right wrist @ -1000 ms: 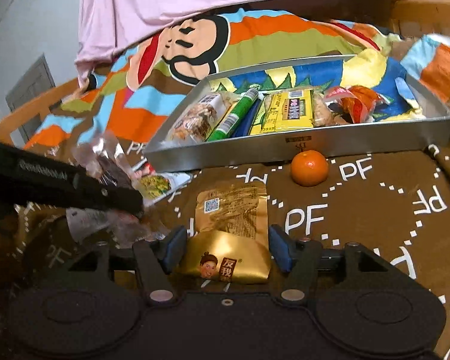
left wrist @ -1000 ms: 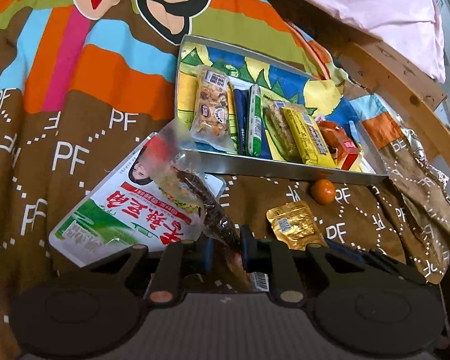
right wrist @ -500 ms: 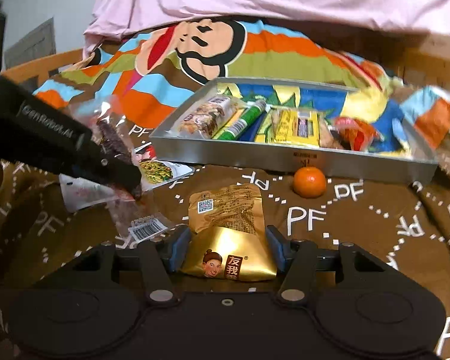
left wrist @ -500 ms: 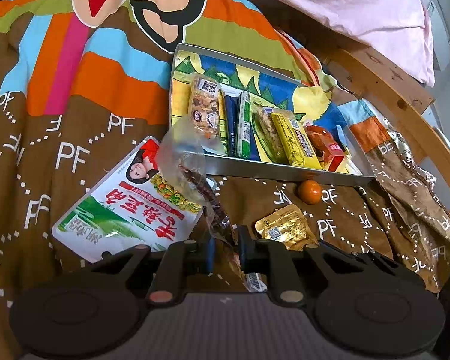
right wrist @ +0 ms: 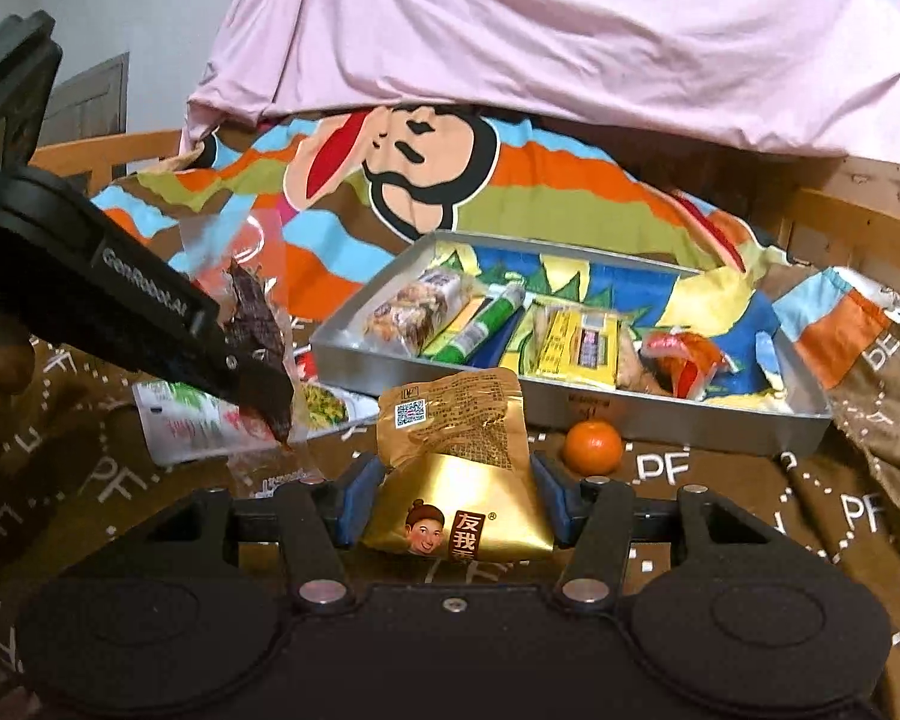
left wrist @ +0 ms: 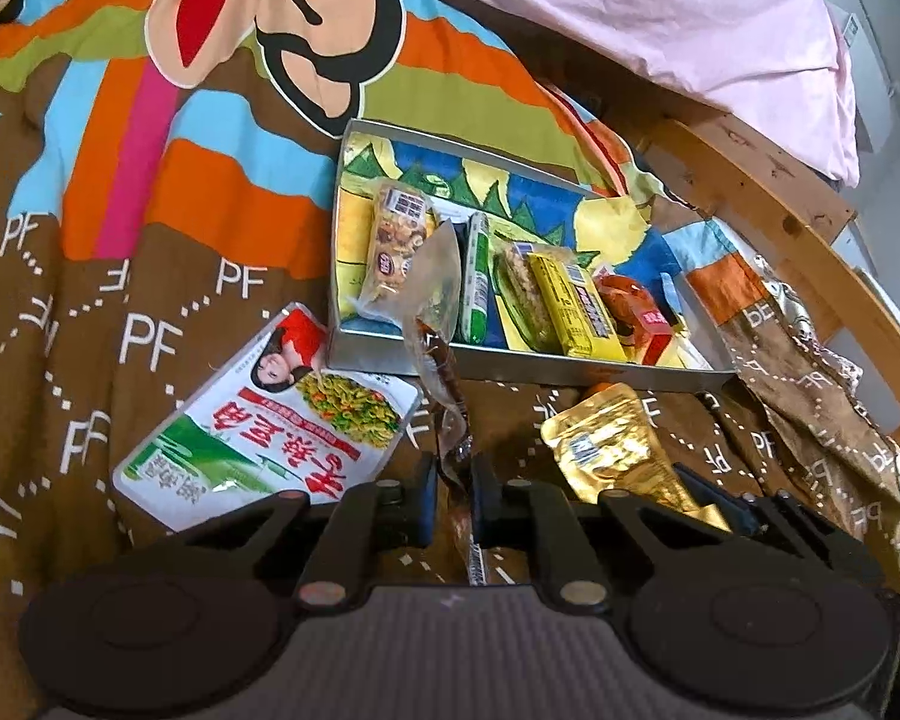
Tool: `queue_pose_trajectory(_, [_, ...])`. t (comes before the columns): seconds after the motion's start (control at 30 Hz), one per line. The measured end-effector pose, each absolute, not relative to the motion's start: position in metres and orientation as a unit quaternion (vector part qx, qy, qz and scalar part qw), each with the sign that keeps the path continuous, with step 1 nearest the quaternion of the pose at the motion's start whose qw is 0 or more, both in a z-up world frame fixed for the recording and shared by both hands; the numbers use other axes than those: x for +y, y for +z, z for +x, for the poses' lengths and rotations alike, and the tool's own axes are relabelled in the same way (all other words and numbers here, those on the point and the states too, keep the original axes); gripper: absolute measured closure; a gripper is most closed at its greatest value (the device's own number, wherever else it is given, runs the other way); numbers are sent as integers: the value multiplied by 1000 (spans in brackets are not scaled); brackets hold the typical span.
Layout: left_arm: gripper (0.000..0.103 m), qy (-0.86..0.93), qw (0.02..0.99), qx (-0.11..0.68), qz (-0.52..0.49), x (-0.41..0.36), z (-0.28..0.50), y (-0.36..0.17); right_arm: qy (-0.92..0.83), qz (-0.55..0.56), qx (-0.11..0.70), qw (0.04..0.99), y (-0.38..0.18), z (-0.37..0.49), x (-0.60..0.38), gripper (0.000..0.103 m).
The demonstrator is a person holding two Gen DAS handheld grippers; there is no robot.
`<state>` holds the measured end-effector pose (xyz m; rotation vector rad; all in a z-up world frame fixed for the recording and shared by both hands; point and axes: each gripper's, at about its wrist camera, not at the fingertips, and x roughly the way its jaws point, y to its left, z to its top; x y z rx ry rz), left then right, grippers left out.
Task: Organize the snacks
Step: 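Carry the jerky stick over the tray with the left tool while the right tool carries the gold packet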
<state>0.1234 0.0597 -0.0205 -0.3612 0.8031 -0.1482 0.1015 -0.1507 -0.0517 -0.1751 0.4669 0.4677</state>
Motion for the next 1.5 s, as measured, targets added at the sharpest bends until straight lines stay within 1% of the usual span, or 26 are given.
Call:
queue_pose_trajectory(0.33, [92, -73, 908, 375, -170, 49, 127, -9, 225, -70, 209, 949, -42, 101, -158, 47])
queue_pose_trajectory(0.5, [92, -88, 908, 370, -174, 48, 140, 6, 221, -59, 198, 953, -36, 109, -166, 47])
queue_pose_trajectory(0.73, [92, -108, 915, 359, -147, 42, 182, 26, 208, -51, 178, 961, -15, 161, -179, 47])
queue_pose_trajectory(0.9, [92, -120, 911, 360, -163, 39, 226, 23, 180, -27, 171, 968, -7, 218, -197, 47])
queue_pose_trajectory(1.03, [92, -142, 904, 366, -171, 33, 261, 18, 144, -2, 183, 973, -15, 254, -217, 47])
queue_pose_trajectory(1.13, [92, -152, 903, 370, -158, 25, 283, 10, 124, 1, 199, 972, -27, 271, -229, 47])
queue_pose_trajectory(1.33, [91, -148, 897, 387, -156, 20, 310, -7, 107, -5, 226, 968, -48, 285, -237, 47])
queue_pose_trajectory(1.5, [86, -137, 895, 390, -167, 26, 316, -14, 101, 8, 238, 966, -58, 286, -239, 46])
